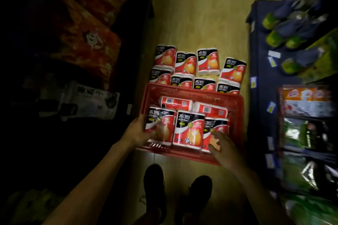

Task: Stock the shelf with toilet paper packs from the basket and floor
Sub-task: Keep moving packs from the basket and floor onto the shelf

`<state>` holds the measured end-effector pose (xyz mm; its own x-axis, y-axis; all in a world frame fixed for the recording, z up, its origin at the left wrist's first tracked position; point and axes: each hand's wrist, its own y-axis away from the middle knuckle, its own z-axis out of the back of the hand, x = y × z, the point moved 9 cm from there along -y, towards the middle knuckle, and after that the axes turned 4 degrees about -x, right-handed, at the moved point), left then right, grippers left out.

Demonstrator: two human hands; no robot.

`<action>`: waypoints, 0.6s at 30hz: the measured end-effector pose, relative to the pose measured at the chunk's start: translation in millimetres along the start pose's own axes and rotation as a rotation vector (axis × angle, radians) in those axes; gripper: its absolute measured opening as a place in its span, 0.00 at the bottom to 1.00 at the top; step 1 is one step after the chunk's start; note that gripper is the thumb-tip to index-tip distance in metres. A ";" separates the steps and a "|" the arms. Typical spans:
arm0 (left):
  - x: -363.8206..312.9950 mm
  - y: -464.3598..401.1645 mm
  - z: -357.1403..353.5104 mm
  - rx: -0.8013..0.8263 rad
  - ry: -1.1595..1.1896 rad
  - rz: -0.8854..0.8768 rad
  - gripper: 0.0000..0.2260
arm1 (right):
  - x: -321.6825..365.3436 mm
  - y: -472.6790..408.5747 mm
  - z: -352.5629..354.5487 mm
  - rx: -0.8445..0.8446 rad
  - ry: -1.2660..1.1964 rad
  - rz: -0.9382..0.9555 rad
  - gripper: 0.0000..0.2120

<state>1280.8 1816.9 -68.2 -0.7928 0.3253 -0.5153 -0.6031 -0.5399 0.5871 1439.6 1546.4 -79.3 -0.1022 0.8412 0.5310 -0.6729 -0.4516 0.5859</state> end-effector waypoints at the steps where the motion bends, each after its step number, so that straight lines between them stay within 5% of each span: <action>1: 10.0 -15.8 -10.2 -0.002 0.022 0.002 0.30 | -6.1 -11.8 -17.0 0.003 0.007 0.003 0.22; 6: 42.2 -93.8 -42.7 -0.095 0.043 -0.018 0.37 | -35.6 -63.6 -72.4 -0.051 0.013 0.036 0.26; 11: 47.6 -146.7 -76.8 -0.111 -0.141 0.040 0.40 | -58.1 -91.8 -89.9 -0.113 0.005 0.021 0.17; 18: 53.8 -162.2 -99.3 -0.155 -0.381 0.110 0.35 | -71.7 -103.6 -97.6 -0.134 -0.016 -0.005 0.15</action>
<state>1344.7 1844.9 -253.2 -0.8450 0.5070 -0.1698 -0.5156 -0.6886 0.5099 1445.1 1561.9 -237.9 -0.0880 0.8381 0.5384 -0.7650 -0.4031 0.5023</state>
